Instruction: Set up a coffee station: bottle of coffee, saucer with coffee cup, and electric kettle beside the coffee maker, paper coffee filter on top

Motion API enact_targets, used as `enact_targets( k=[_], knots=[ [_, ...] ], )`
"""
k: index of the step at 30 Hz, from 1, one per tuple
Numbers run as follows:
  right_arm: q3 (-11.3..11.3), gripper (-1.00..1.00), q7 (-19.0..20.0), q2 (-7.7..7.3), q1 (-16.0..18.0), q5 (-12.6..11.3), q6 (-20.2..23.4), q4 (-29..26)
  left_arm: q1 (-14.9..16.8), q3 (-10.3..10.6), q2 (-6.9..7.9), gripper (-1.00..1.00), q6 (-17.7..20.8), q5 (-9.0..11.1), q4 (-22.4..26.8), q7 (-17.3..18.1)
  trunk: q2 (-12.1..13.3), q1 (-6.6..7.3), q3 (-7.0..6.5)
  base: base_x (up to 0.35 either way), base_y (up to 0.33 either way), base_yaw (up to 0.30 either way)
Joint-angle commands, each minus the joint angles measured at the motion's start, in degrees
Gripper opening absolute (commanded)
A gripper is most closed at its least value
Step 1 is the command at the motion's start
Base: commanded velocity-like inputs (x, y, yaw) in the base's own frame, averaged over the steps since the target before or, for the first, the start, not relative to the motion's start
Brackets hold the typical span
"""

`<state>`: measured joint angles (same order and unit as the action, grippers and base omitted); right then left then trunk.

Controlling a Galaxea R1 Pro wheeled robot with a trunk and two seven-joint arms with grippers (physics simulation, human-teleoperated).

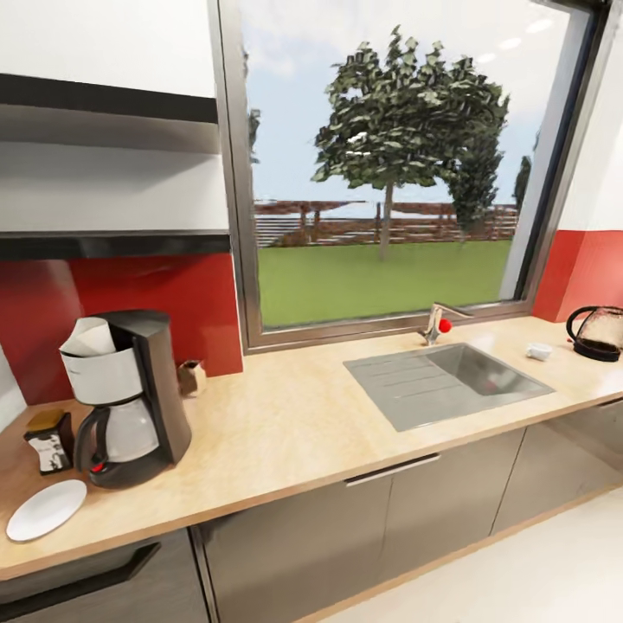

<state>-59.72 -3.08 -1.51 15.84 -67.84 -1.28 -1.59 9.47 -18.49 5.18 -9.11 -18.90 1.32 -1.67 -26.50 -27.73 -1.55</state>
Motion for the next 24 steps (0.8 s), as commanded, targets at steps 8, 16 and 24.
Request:
enact_targets(
  k=[8,16,24],
  knots=[
    [-0.5,1.00,-0.3,-0.03,0.0,-0.5,0.0,-0.2,0.0,-0.4,0.01,1.00,-0.3,-0.5,-0.1,-0.2,0.0,-0.03,0.02,0.166,-0.234,-0.266],
    [-0.5,1.00,-0.3,-0.05,0.0,-0.5,0.0,-0.2,0.0,-0.4,-0.04,1.00,-0.2,-0.5,-0.1,-0.1,0.0,-0.03,0.02,0.183,-0.233,-0.265],
    [-0.5,1.00,-0.3,-0.07,0.0,-0.5,0.0,-0.2,0.0,-0.4,-0.04,1.00,-0.2,-0.5,-0.2,-0.1,0.0,-0.03,0.02,0.218,-0.220,-0.265]
  ],
)
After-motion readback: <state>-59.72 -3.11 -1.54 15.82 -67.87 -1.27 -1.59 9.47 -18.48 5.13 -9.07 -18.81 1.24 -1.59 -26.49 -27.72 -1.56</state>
